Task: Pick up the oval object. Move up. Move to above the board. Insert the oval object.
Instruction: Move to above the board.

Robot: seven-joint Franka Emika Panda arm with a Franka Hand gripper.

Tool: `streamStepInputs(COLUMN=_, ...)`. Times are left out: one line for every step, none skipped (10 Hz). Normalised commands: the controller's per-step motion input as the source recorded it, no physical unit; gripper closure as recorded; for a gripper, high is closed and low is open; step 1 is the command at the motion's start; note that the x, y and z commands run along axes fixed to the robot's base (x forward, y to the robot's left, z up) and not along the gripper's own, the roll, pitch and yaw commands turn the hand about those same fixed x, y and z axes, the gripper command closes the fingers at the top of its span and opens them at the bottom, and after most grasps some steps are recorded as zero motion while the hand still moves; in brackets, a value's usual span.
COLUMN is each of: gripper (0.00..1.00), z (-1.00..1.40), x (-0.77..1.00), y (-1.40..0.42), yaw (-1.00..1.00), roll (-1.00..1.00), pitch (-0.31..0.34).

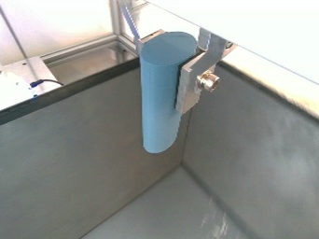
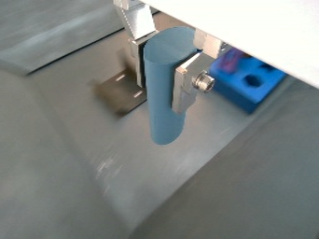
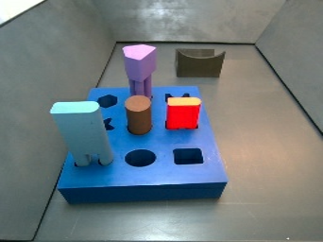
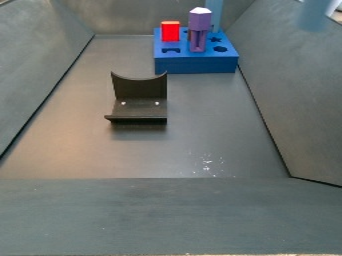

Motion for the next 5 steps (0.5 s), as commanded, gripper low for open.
streamStepInputs(gripper=1.00, z=0.13, x=0.35, y=-1.00, yaw=-0.44, roll=-0.18, pitch=0.131)
streamStepInputs(gripper=1.00, z=0.14, x=0.36, y=-1.00, yaw=-0.28, roll=-0.20, pitch=0.119)
streamStepInputs(gripper=1.00, z=0.14, x=0.37, y=-1.00, yaw=-0.11, roll=-0.12, pitch=0.134)
streamStepInputs(gripper=1.00, z=0.14, x=0.37, y=-1.00, yaw=-0.06, roll=-0.09, pitch=0.139)
streamStepInputs(gripper=1.00, z=0.14, x=0.38, y=-1.00, yaw=-0.02, roll=-0.02, pitch=0.143)
